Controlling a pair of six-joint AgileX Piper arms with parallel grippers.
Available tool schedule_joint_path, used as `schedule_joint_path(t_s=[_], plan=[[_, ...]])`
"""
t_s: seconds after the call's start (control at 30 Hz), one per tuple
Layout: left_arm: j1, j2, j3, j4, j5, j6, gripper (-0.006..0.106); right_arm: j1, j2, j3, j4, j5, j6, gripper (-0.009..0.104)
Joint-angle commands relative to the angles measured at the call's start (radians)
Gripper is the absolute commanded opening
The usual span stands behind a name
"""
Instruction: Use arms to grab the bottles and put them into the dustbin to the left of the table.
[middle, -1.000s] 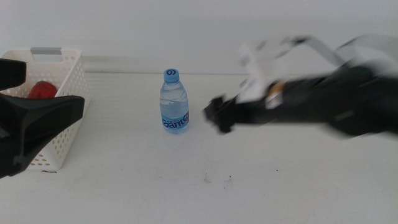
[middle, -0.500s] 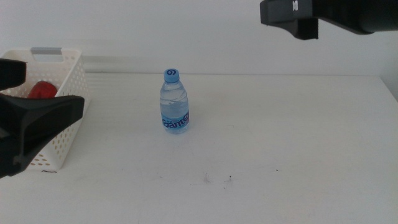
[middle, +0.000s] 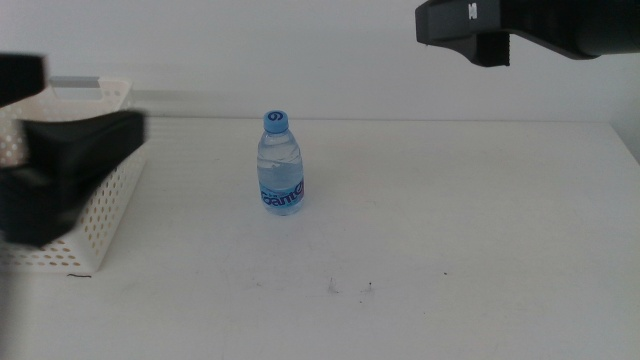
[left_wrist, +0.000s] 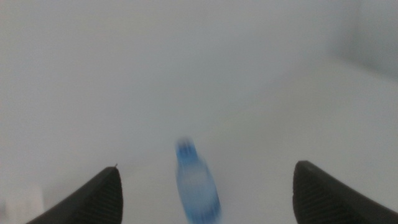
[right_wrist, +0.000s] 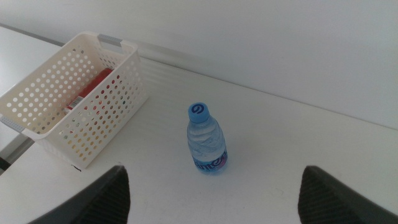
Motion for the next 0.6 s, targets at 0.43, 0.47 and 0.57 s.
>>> schedule_joint_path(t_s=[0.43, 0.47, 0.57], plan=[[0.010, 0.347, 0.611, 0.000, -1.042, -0.117, 0.093, 0.002, -0.002, -0.004, 0.001, -0.004, -0.002, 0.088], [0.010, 0.393, 0.611, 0.000, -1.104, -0.117, 0.093, 0.002, -0.002, -0.004, 0.001, -0.004, -0.002, 0.088], [0.010, 0.553, 0.611, -0.006, -1.297, -0.119, 0.093, 0.002, -0.002, -0.004, 0.001, -0.004, -0.002, 0.088]])
